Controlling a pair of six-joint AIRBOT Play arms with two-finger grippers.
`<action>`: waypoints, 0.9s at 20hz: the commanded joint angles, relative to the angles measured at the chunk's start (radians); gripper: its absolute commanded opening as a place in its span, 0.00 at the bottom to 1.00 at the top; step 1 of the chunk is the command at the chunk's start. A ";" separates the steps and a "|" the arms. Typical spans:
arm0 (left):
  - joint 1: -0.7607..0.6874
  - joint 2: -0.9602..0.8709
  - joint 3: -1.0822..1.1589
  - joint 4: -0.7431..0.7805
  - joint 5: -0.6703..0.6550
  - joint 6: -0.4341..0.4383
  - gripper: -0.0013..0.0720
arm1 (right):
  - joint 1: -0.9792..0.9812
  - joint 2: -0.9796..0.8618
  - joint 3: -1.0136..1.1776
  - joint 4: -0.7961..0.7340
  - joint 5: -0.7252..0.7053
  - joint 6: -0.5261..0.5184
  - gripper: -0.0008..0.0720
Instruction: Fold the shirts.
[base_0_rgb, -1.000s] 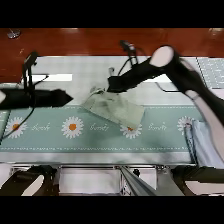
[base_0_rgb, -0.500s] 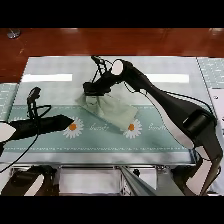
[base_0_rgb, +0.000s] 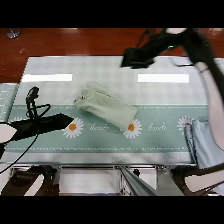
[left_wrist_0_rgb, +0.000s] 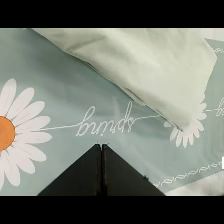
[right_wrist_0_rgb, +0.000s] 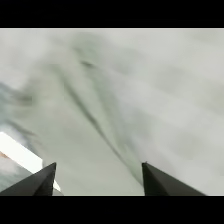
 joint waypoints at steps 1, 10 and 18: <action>0.001 0.001 0.000 0.001 0.018 0.000 0.04 | -0.164 0.356 -0.334 -0.222 -0.027 0.015 0.86; 0.001 0.001 0.000 0.000 0.075 -0.002 0.04 | -0.019 0.815 -1.641 0.468 -0.867 0.183 0.86; 0.001 0.001 0.000 -0.001 0.080 -0.002 0.04 | 0.113 0.271 -1.225 0.531 -0.719 -0.034 0.86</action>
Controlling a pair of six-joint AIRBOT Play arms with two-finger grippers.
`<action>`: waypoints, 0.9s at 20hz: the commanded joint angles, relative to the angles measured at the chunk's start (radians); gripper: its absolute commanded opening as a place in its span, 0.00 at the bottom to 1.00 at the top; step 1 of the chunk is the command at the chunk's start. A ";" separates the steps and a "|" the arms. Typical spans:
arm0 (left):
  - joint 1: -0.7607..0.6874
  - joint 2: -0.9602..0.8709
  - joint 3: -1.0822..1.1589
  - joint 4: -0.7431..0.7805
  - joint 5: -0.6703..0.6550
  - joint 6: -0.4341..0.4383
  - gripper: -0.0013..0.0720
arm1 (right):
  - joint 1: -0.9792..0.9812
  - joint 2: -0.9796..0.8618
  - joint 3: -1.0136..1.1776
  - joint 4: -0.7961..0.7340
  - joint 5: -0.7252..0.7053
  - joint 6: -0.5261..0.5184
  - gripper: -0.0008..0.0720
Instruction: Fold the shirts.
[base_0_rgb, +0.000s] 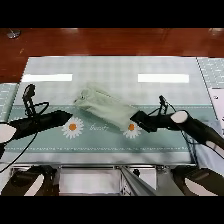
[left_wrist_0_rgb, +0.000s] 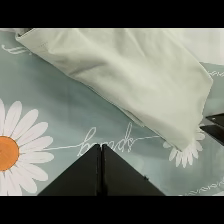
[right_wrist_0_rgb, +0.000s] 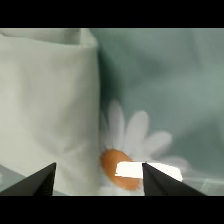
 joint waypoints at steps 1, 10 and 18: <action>0.001 0.001 0.000 -0.003 0.004 0.002 0.04 | 0.026 -0.230 0.181 0.037 0.082 -0.071 0.86; 0.001 0.001 0.000 -0.011 0.004 0.002 0.04 | -0.034 -0.293 0.925 -0.293 0.431 -0.098 0.04; 0.001 0.001 0.000 -0.011 0.004 0.003 0.04 | -0.301 -0.209 1.374 -0.699 0.869 0.106 0.04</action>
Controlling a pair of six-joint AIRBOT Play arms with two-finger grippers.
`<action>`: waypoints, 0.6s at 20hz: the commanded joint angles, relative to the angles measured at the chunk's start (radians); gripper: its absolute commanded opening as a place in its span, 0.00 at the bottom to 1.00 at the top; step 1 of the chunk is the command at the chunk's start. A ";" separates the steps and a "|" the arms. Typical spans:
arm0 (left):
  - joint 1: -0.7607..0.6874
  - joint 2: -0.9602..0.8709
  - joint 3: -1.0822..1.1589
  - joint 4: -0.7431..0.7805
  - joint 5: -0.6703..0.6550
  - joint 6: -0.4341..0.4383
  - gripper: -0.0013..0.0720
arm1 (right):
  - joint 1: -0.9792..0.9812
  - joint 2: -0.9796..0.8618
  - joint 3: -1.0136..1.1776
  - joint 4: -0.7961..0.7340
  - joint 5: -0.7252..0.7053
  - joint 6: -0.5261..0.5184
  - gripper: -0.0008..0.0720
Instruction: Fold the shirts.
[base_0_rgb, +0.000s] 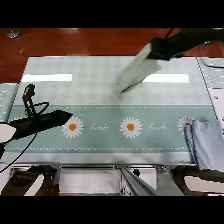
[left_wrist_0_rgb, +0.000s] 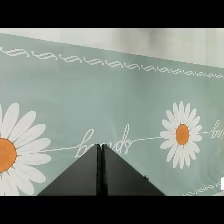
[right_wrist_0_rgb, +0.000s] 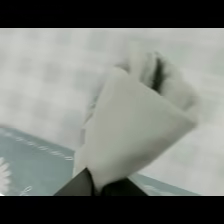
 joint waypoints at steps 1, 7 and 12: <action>0.001 0.001 0.000 0.000 0.000 0.000 0.04 | -0.159 0.076 0.093 -0.120 0.154 0.100 0.04; 0.001 0.001 0.000 0.000 0.068 0.000 0.04 | -0.448 0.216 0.079 -0.212 0.402 0.196 0.04; 0.001 0.001 0.000 0.000 0.147 0.000 0.04 | -0.653 0.487 -0.274 -0.470 0.468 0.194 0.04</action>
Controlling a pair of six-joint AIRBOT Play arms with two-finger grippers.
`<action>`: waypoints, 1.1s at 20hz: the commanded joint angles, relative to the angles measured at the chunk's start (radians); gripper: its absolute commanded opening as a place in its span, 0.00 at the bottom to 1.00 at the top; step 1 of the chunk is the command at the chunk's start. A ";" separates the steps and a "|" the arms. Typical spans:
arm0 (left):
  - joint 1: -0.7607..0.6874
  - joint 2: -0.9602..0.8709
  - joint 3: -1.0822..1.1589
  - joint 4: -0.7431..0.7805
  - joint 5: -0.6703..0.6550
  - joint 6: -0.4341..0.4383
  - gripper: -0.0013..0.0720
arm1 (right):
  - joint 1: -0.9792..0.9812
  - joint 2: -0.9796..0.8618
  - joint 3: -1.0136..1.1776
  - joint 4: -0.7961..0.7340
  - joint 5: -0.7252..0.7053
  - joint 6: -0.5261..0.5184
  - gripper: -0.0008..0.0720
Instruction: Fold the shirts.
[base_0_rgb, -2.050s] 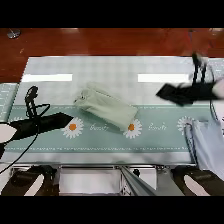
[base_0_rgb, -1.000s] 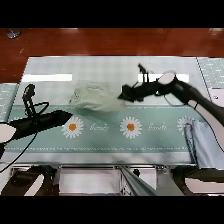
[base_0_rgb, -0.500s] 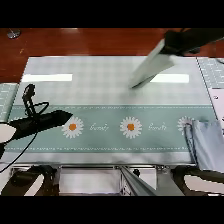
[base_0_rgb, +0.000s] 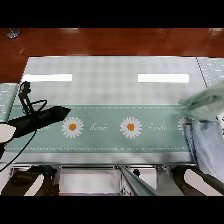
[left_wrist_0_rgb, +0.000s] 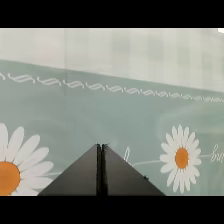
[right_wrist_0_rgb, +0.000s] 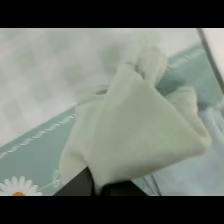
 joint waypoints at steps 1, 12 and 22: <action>0.001 0.001 0.000 0.000 0.053 0.000 0.04 | -0.172 0.212 -0.273 -0.204 0.058 0.014 0.04; 0.001 -0.008 0.006 0.000 0.081 0.000 0.04 | -0.566 0.652 -0.991 -0.330 -0.175 -0.023 0.86; -0.006 -0.503 0.885 0.056 -0.274 0.090 0.04 | 0.100 -0.086 -0.109 0.401 -0.424 -0.312 0.05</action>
